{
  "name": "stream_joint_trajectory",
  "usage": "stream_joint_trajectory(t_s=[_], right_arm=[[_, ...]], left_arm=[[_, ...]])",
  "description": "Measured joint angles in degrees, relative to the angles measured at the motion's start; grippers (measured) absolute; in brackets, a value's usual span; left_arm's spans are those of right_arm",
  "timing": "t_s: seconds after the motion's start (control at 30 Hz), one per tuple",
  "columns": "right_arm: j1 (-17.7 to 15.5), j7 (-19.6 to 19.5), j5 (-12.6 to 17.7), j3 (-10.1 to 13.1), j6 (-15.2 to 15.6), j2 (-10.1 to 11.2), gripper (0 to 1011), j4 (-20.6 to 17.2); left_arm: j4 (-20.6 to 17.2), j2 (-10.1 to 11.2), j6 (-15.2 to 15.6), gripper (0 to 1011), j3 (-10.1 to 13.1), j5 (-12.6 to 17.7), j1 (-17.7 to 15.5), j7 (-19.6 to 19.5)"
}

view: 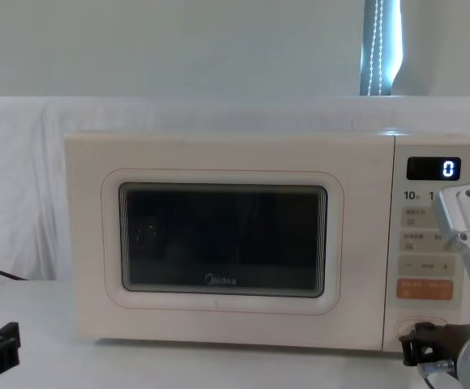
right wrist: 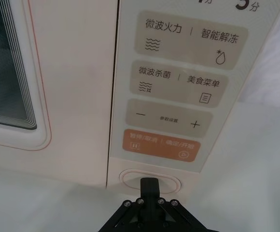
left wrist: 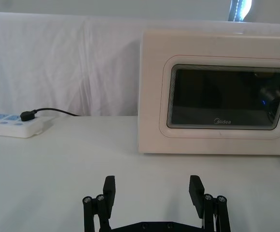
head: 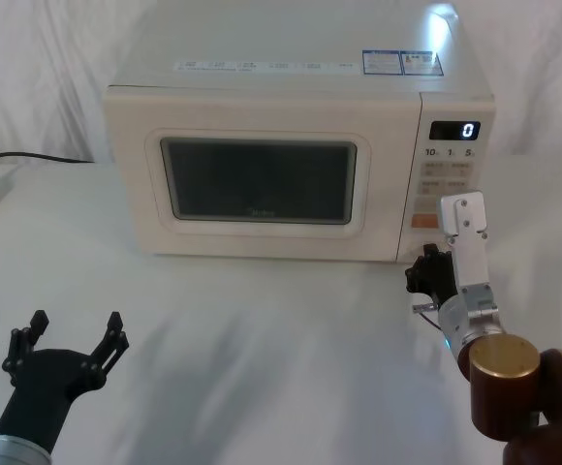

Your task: Press the button to open the microwave door with one hand; close the microwave door with the other hand.

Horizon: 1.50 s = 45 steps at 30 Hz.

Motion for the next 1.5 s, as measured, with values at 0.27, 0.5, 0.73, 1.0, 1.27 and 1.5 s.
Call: stream_joint_trajectory(t_s=[0.27, 0.5, 0.73, 1.0, 1.27, 1.5], right_arm=[[0.0, -0.4, -0.7, 0.3, 0.0, -0.1, 0, 0.0], [0.2, -0.5, -1.2, 0.6, 0.0, -0.2, 0, 0.2], [0.3, -0.6, -1.7, 0.7, 0.2, -0.4, 0, 0.3], [0.6, -0.8, -2.1, 0.9, 0.2, -0.5, 0, 0.9], [1.3, -0.9, -2.6, 1.0, 0.0, -0.6, 0, 1.9], [1.7, -1.0, -3.0, 1.0, 0.0, -0.5, 0, 2.3]], left_arm=[[0.0, 0.0, 0.0, 1001, 0.0, 0.0, 0.0, 0.0], [0.0, 0.0, 0.0, 1001, 0.0, 0.0, 0.0, 0.0], [0.0, 0.0, 0.0, 1001, 0.0, 0.0, 0.0, 0.0], [0.0, 0.0, 0.0, 1001, 0.0, 0.0, 0.0, 0.0], [0.0, 0.0, 0.0, 1001, 0.0, 0.0, 0.0, 0.0], [0.0, 0.0, 0.0, 1001, 0.0, 0.0, 0.0, 0.0]])
